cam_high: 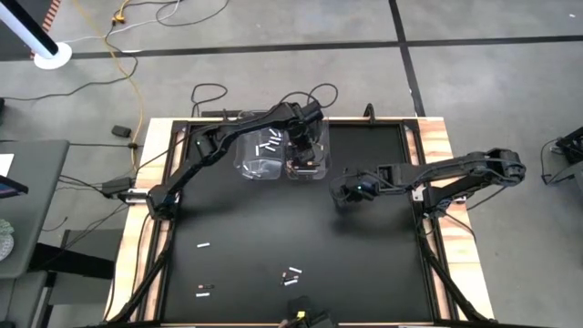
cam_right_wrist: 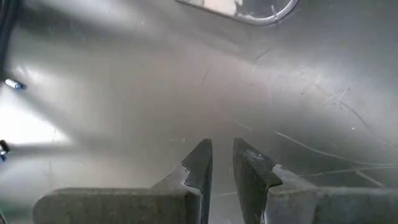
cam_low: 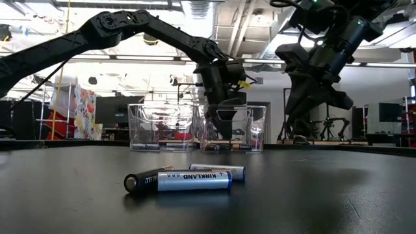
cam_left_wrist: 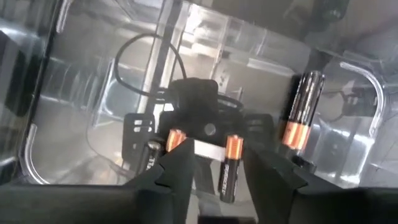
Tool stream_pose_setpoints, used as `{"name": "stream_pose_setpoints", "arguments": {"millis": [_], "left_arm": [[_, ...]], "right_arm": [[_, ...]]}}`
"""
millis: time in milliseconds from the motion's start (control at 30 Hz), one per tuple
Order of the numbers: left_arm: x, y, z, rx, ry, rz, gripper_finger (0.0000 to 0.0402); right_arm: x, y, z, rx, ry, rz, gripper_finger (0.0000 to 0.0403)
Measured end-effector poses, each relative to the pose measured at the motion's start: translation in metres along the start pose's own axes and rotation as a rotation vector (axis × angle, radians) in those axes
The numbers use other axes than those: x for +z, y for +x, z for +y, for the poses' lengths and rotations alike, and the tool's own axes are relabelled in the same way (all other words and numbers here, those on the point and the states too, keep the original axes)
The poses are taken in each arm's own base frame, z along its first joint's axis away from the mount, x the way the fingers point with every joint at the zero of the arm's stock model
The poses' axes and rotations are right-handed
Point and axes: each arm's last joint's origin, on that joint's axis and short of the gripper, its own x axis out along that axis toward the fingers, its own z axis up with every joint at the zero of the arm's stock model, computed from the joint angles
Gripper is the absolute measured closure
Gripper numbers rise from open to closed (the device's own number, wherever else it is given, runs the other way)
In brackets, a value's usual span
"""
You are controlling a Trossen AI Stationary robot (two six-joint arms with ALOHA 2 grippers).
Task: Sort batteries
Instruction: Put the white battery into the left transparent bin
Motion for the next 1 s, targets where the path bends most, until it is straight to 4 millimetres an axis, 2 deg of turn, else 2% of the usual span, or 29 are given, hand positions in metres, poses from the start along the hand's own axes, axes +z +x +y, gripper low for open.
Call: {"name": "stream_pose_setpoints", "arguments": {"millis": [233,333,433,567,767,867,1000], "left_arm": [[-0.002,-0.006,-0.003,-0.006,-0.052,0.029,0.0218],[-0.001,-0.024,-0.007,-0.010,-0.081,0.021,0.0209],[0.003,-0.058,-0.015,-0.010,-0.069,-0.045,0.0208],[0.007,-0.117,-0.031,0.016,-0.073,-0.172,0.0207],[-0.005,-0.197,-0.066,0.094,-0.087,-0.362,0.0207],[-0.019,-0.218,-0.088,0.100,-0.100,-0.405,0.0207],[-0.043,-0.227,-0.128,0.089,-0.110,-0.472,0.0207]], "right_arm": [[-0.008,-0.001,0.004,0.009,-0.046,0.020,0.0321],[-0.013,-0.002,0.006,0.014,-0.083,0.033,0.0321],[-0.018,-0.003,0.008,0.018,-0.127,0.049,0.0321],[-0.028,-0.004,0.011,0.032,-0.176,0.072,0.0321],[-0.054,-0.011,0.014,0.015,-0.264,0.155,0.0321],[-0.068,-0.015,0.015,0.007,-0.315,0.196,0.0321],[-0.081,-0.019,0.016,0.018,-0.379,0.227,0.0321]]}}
